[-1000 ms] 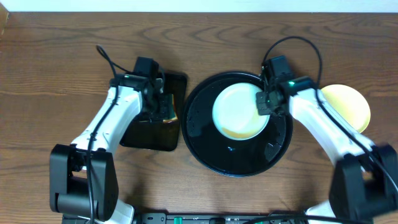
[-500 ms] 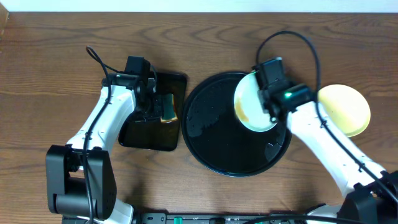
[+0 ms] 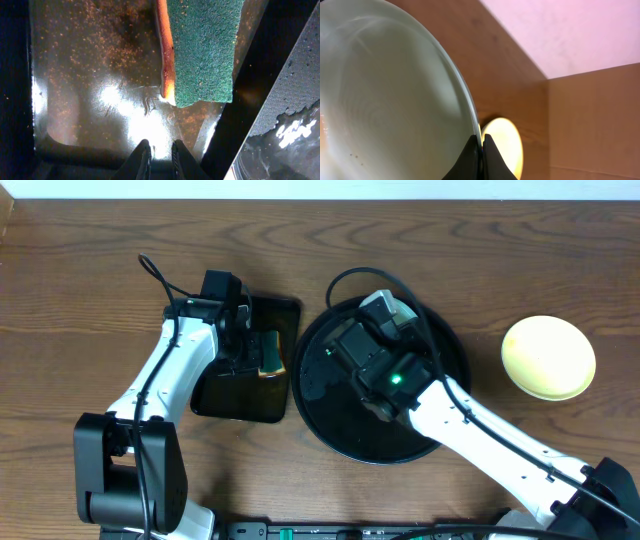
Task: Clean dirty plates on tray and stack at the side
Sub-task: 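Carry the plate right and set it on the yellow plate stack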
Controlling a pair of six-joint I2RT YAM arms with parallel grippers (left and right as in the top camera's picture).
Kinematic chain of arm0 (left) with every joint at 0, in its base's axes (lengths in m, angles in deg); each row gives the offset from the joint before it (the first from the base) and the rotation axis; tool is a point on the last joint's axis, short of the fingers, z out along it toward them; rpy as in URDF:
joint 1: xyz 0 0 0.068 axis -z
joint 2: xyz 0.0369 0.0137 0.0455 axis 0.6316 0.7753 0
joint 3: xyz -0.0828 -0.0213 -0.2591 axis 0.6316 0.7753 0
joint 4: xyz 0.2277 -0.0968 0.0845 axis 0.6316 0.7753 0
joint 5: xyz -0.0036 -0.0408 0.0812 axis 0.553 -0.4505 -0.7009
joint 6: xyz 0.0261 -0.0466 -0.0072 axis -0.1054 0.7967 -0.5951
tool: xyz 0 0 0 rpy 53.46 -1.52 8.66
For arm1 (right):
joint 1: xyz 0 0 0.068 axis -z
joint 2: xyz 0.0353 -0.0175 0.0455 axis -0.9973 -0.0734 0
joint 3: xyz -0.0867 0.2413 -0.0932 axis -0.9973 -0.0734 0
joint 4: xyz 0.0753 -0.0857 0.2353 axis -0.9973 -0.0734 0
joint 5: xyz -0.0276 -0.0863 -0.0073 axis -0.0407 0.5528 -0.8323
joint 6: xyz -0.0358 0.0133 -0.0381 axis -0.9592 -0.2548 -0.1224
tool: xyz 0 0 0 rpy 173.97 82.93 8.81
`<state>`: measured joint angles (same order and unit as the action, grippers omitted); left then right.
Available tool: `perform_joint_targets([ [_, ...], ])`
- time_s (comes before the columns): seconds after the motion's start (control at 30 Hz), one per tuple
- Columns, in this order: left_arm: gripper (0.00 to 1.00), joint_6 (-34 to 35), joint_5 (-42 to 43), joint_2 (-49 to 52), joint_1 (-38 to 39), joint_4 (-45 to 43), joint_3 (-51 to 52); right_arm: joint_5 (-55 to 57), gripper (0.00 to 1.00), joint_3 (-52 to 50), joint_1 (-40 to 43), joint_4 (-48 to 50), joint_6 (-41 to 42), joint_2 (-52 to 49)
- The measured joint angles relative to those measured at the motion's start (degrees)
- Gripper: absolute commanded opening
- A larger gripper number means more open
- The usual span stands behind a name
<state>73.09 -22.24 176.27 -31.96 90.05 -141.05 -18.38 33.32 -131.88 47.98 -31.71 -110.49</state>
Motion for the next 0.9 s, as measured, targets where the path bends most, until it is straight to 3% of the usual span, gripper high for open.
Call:
perform_joint_targets([
  [0.4, 0.17, 0.00, 0.00, 0.00, 0.00, 0.02, 0.00, 5.88, 0.01, 0.00, -0.87, 1.60, -0.13, 0.00],
  [0.43, 0.21, 0.00, 0.00, 0.00, 0.00, 0.02, 0.00, 6.14, 0.01, 0.00, -0.87, 1.62, 0.09, 0.00],
  [0.57, 0.22, 0.00, 0.00, 0.00, 0.00, 0.02, 0.00, 6.54, 0.01, 0.00, -0.85, 1.62, 2.58, 0.00],
  [0.9, 0.25, 0.00, 0.00, 0.00, 0.00, 0.02, 0.00, -7.43, 0.01, 0.00, 5.73, -0.22, 12.72, 0.04],
])
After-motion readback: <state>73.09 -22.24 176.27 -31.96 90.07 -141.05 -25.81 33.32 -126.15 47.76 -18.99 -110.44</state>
